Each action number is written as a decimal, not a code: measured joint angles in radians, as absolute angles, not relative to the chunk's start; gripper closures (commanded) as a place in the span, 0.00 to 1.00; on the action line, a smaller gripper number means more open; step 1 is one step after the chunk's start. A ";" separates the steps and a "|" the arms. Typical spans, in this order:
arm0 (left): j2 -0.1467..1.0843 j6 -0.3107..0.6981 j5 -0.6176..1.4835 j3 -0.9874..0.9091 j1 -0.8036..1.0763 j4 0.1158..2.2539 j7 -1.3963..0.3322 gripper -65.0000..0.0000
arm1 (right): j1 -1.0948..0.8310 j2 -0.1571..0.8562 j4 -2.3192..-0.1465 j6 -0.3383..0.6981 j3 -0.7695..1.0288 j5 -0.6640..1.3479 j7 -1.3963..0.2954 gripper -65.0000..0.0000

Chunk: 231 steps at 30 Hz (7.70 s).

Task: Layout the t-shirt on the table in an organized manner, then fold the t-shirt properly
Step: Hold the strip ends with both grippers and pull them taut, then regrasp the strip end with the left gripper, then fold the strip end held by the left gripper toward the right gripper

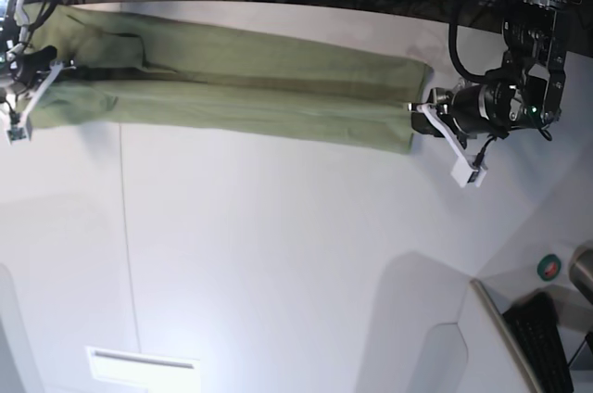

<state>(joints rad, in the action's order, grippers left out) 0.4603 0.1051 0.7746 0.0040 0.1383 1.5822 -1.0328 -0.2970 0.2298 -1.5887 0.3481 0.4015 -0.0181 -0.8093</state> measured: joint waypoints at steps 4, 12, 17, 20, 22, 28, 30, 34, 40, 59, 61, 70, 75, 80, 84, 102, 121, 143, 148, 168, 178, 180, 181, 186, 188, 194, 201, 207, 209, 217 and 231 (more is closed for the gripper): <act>0.460 0.105 0.775 0.007 0.139 1.582 -1.033 1.00 | -0.297 0.209 -1.588 0.348 0.399 -0.019 -0.813 1.00; 0.454 0.104 0.774 0.007 0.139 1.579 -1.033 1.00 | -0.292 0.204 -1.522 0.348 0.399 -0.018 -0.809 1.00; 0.450 0.104 0.775 0.002 0.139 1.579 -1.032 1.00 | -0.292 0.203 -1.516 0.348 0.400 -0.023 -0.809 1.00; 0.451 0.104 0.774 0.004 0.139 1.579 -1.033 1.00 | -0.292 0.198 -1.516 0.348 0.399 -0.023 -0.817 1.00; 0.451 0.104 0.775 0.004 0.139 1.579 -1.033 1.00 | -0.292 0.198 -1.516 0.348 0.399 -0.022 -0.832 0.85; 0.451 0.104 0.774 -0.001 0.139 1.579 -1.032 0.74 | -0.293 0.198 -1.528 0.348 0.404 -0.024 -0.841 0.50; 0.448 0.104 0.777 -0.018 0.140 1.580 -1.037 0.54 | -0.299 0.198 -1.568 0.348 0.406 -0.025 -0.845 0.50; 0.409 0.097 0.766 -0.145 0.150 1.652 -1.037 0.19 | -0.300 0.198 -1.644 0.348 0.408 -0.017 -0.839 0.50; 0.284 0.103 0.759 -0.257 0.175 1.740 -1.032 0.18 | -0.297 0.200 -1.674 0.348 0.408 -0.016 -0.839 0.55; 0.231 0.118 0.561 0.002 0.166 1.365 -0.740 1.00 | -0.220 0.172 -1.359 0.340 0.405 -0.026 -0.738 1.00; 0.204 0.121 0.502 -0.015 0.157 1.357 -0.736 1.00 | -0.212 0.179 -1.327 0.339 0.406 -0.015 -0.715 1.00; 0.221 0.157 0.496 -0.157 0.115 1.278 -0.729 1.00 | -0.109 0.171 -1.236 0.330 0.409 -0.034 -0.675 1.00; 0.236 0.127 0.451 -0.169 0.061 1.247 -0.736 1.00 | -0.033 0.138 -1.190 0.329 0.350 -0.035 -0.649 1.00; 0.227 0.105 0.437 -0.163 0.005 1.232 -0.756 1.00 | -0.013 0.142 -1.179 0.311 0.282 -0.043 -0.642 1.00; 0.225 0.105 0.433 -0.171 0.002 1.297 -0.770 1.00 | -0.036 0.130 -1.234 0.314 0.281 -0.034 -0.672 1.00; 0.240 0.105 0.566 -0.413 0.170 1.598 -0.772 0.94 | -0.142 0.126 -1.664 0.333 0.278 -0.034 -0.836 1.00; 0.250 0.367 0.567 -0.564 0.141 1.254 -0.759 0.08 | -0.151 0.118 -1.682 0.335 0.271 -0.023 -0.839 1.00; 0.224 0.391 0.499 -0.390 0.025 1.111 -0.696 0.46 | -0.151 0.118 -1.682 0.335 0.271 -0.023 -0.839 1.00; 0.224 0.391 0.502 -0.390 0.021 1.085 -0.707 1.00 | -0.151 0.118 -1.682 0.335 0.271 -0.023 -0.839 1.00; 0.258 0.162 0.460 -0.213 0.195 1.660 -0.855 1.00 | -0.151 0.117 -1.682 0.337 0.271 -0.023 -0.839 1.00; 0.217 -0.015 0.463 0.117 0.172 1.711 -0.863 1.00 | -0.151 0.118 -1.682 0.337 0.271 -0.023 -0.839 1.00; 0.188 -0.014 0.471 0.147 0.154 1.708 -0.857 1.00 | -0.151 0.117 -1.682 0.337 0.271 -0.023 -0.839 1.00; 0.175 -0.015 0.471 0.158 0.147 1.707 -0.857 1.00 | -0.151 0.117 -1.682 0.337 0.271 -0.023 -0.839 1.00; 0.126 -0.015 0.464 0.214 0.117 1.647 -0.857 1.00 | -0.151 0.117 -1.682 0.337 0.271 -0.023 -0.839 1.00; 0.105 -0.015 0.465 0.242 0.096 1.606 -0.857 1.00 | -0.151 0.118 -1.682 0.337 0.271 -0.023 -0.840 1.00; 0.055 -0.016 0.464 0.256 0.065 1.534 -0.857 1.00 | -0.151 0.117 -1.682 0.337 0.271 -0.023 -0.839 1.00; 0.019 -0.015 0.464 0.255 0.022 1.477 -0.850 1.00 | -0.151 0.117 -1.682 0.337 0.271 -0.023 -0.839 1.00; 0.008 -0.019 0.457 0.305 0.016 1.472 -0.850 1.00 | -0.151 0.117 -1.682 0.337 0.271 -0.023 -0.839 1.00; 0.002 -0.017 0.461 0.305 0.017 1.472 -0.852 1.00 | -0.151 0.118 -1.682 0.337 0.271 -0.024 -0.840 1.00; 0.010 -0.016 0.460 0.303 0.020 1.472 -0.850 1.00 | -0.151 0.117 -1.682 0.337 0.271 -0.023 -0.839 1.00; 0.008 -0.016 0.460 0.303 0.023 1.472 -0.850 1.00 | -0.151 0.117 -1.681 0.337 0.271 -0.023 -0.839 1.00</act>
